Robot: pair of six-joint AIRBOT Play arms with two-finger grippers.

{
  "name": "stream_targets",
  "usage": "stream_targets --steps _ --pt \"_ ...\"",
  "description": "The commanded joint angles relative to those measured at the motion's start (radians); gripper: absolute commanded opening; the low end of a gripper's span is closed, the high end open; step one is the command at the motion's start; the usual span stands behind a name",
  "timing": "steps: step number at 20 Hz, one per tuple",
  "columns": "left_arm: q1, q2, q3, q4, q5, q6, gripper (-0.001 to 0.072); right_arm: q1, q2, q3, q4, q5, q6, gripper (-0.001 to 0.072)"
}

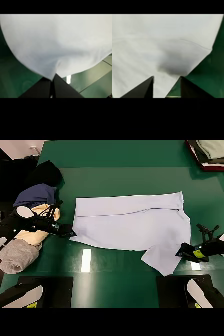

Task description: Fold the shirts.

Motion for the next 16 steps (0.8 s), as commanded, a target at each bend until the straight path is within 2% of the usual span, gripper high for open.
stream_targets --steps 1,5,6,9,11,14,16 --pt "0.000 0.001 0.001 0.002 -0.002 0.001 0.0022 0.018 0.003 -0.006 0.005 -0.063 0.011 0.0233" --pt "0.000 0.001 0.001 0.002 -0.007 0.001 0.0022 0.018 0.003 0.033 -0.003 -0.084 0.007 0.0041" --pt "0.000 0.001 0.001 0.003 -0.007 0.001 0.0022 0.018 0.003 0.049 -0.003 -0.085 0.003 0.0018" --pt "0.000 0.001 0.002 0.007 -0.034 0.001 0.0021 0.018 0.003 0.104 -0.011 -0.037 -0.002 0.0014" --pt "0.000 0.016 0.001 0.033 -0.100 0.000 0.0020 0.019 0.004 0.171 -0.076 0.101 -0.002 0.0014" --pt "0.000 0.146 0.000 0.063 -0.156 -0.038 0.0020 0.019 0.013 0.243 -0.135 0.319 -0.012 0.0014" --pt "0.000 0.251 0.000 0.063 -0.204 -0.063 0.0022 0.019 0.068 0.266 -0.117 0.291 -0.012 0.0014"
